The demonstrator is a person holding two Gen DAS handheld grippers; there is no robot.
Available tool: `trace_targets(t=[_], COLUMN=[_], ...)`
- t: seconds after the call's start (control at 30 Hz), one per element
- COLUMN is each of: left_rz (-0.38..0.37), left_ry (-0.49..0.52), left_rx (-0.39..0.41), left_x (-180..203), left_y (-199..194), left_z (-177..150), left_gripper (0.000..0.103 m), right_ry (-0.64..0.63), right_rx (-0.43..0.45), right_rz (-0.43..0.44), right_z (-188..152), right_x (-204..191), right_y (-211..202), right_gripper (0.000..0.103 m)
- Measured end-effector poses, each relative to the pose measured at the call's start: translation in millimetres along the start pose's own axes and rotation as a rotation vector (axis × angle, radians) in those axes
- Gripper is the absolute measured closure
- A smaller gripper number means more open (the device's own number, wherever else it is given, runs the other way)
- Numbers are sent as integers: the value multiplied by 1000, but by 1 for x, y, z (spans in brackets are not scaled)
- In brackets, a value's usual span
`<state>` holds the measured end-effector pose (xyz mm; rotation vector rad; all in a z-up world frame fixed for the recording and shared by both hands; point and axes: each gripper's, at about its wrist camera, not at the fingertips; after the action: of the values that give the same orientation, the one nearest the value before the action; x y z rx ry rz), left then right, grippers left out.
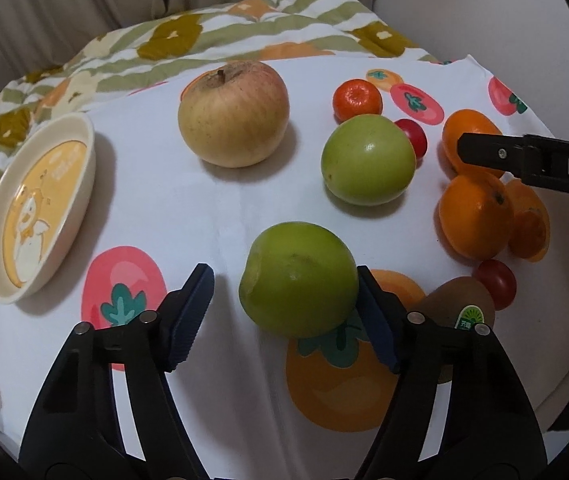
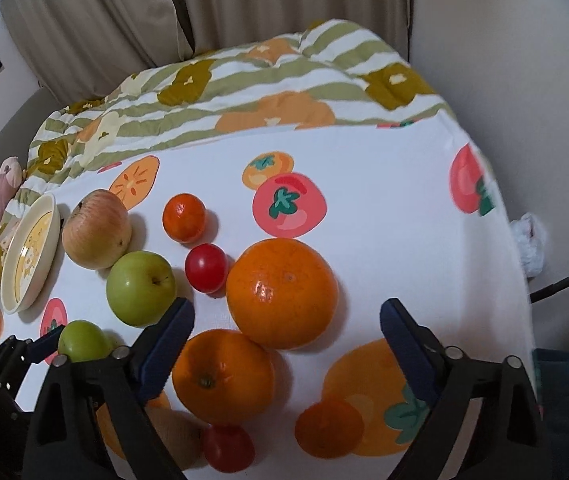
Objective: Organize fruits
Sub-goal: 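Lower the left gripper onto a green apple while the right gripper approaches a large orange, then close the left gripper on the green apple while the right gripper grasps the orange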
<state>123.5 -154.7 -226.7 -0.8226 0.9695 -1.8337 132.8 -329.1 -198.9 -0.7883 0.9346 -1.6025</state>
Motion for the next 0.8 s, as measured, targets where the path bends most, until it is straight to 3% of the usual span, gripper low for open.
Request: trace_targets(t=[0.13,0.4,0.57,0.8], left_rz=[-20,-6,3,15], left_ry=[-3,4,7,-4], left_rx=[-24,-17,-11,10], left_x=[2,4,5,4], left_y=[6,5,4,0], left_z=[-2,-3,-1,3], left_gripper=[44,45,45,45], right_ry=[5,19,12,8], right_rx=[-28,-50,-72,-68], right_rz=[25,39,42,42], right_z=[0,5,5,6], right_x=[-1,-1,-3,-3], right_y=[6,14,19,22], right_gripper=[18,28,43,44])
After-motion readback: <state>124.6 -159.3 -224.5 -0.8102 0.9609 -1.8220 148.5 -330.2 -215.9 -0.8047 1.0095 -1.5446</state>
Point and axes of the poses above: each gripper's, at about its wrist camera, not at the fingertips, and y roughly the way its jaws point, x to its right, z to its top, and after that the axes turned 11 degrees about -z, right-handed
